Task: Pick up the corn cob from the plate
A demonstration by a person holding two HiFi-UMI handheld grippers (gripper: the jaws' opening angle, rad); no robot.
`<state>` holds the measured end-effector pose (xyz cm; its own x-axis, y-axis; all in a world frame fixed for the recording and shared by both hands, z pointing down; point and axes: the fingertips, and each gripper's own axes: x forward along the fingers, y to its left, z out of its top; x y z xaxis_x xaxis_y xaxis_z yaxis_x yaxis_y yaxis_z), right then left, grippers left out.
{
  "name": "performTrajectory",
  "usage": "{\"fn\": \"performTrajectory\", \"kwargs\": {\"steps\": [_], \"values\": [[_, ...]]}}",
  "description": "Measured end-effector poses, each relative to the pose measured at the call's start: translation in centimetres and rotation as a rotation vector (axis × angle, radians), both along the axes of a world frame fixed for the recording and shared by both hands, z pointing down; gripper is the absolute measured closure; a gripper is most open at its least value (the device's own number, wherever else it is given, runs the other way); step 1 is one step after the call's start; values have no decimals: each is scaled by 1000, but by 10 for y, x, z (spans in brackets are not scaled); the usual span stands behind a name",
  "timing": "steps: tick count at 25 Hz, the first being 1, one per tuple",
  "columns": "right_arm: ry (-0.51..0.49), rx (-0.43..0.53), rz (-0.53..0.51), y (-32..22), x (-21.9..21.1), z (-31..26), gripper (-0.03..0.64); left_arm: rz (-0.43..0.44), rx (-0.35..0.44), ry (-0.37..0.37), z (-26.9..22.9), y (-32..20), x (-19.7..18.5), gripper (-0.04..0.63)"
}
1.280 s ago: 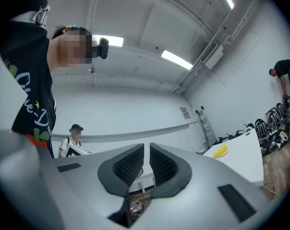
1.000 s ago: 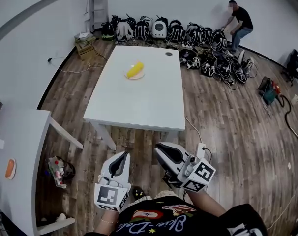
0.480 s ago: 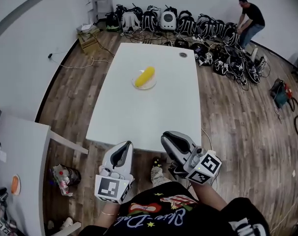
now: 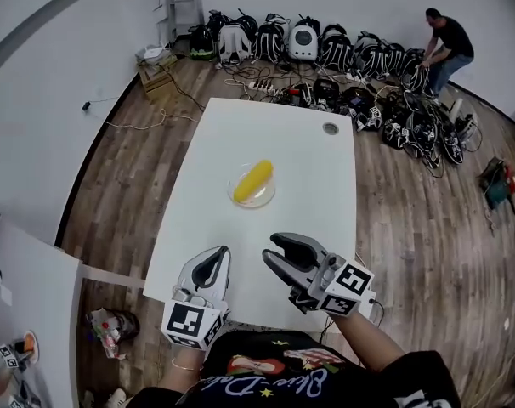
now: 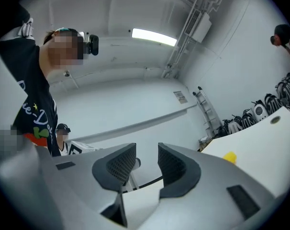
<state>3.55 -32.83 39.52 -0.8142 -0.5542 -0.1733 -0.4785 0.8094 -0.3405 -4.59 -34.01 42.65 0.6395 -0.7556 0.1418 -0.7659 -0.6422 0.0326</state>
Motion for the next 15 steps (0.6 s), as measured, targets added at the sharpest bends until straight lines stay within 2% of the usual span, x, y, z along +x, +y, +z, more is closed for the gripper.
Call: {"fn": "performTrajectory", "kwargs": {"steps": [3,5,9,11,15], "values": [[191,32,-66,-46,1,14,469,-9,-38,7,8,-33,-4,595],[400,102,-127,-76,0,24,414,-6,-54,5,7,-52,-3,595],[848,290,-294,-140,-3,73,371,25,-97,0,11,-79,-3,595],[1032,308,-379,-169,-2,107,360,13,-129,0,22,-88,-8,594],[1338,362,-561,-215,-6,164,342,-1,-169,-4,41,-101,-24,595]]}}
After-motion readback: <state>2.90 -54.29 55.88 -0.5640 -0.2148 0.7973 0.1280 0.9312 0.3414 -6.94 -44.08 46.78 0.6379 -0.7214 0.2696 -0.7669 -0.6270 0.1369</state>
